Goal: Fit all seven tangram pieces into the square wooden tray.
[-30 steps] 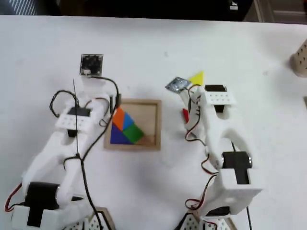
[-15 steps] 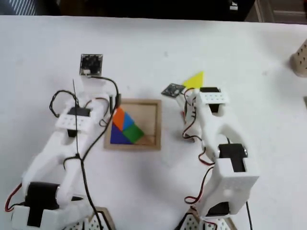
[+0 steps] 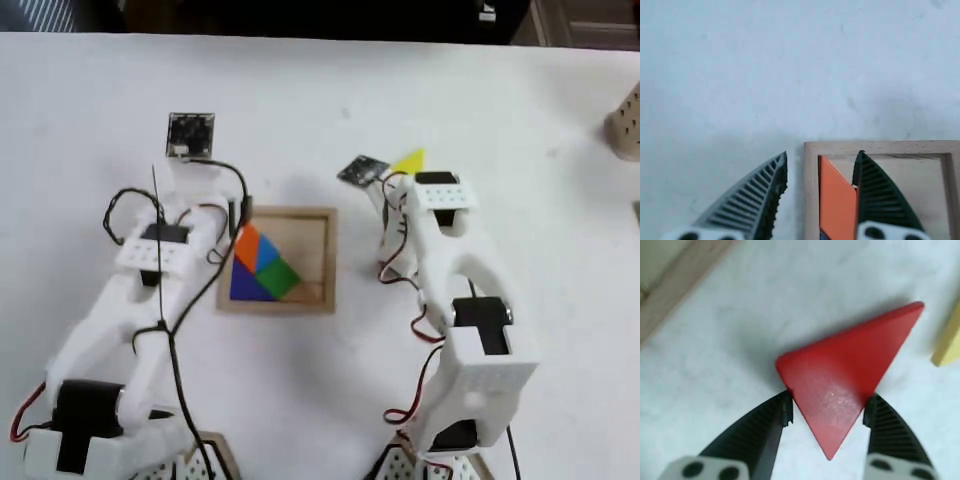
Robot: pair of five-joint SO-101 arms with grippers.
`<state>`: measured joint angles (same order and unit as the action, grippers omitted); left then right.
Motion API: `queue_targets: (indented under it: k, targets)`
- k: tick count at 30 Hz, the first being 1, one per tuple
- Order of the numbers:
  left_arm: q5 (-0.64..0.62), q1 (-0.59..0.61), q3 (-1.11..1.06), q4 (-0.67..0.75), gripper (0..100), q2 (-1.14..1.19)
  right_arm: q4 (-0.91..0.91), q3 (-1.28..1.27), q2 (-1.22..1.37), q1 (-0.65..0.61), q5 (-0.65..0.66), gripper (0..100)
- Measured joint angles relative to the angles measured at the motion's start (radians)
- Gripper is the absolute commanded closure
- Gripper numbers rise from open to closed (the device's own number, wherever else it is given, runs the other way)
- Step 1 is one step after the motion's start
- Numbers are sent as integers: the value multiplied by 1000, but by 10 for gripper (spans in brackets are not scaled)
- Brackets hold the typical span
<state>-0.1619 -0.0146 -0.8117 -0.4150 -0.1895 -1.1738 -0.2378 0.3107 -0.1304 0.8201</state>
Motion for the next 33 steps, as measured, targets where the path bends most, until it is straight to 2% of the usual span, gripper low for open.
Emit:
queue_targets:
  k: [7, 14, 18, 23, 33]
  targets:
    - [0, 0, 0, 0, 775, 0, 2, 0, 0, -2, -8, 786]
    - [0, 0, 0, 0, 775, 0, -64, 34, -3, -68, -167, 599]
    - [0, 0, 0, 0, 775, 0, -66, 35, -6, -127, -236, 632]
    - [0, 0, 0, 0, 775, 0, 5, 35, -6, -120, -339, 694]
    - [0, 0, 0, 0, 775, 0, 61, 35, 28, -103, -362, 706]
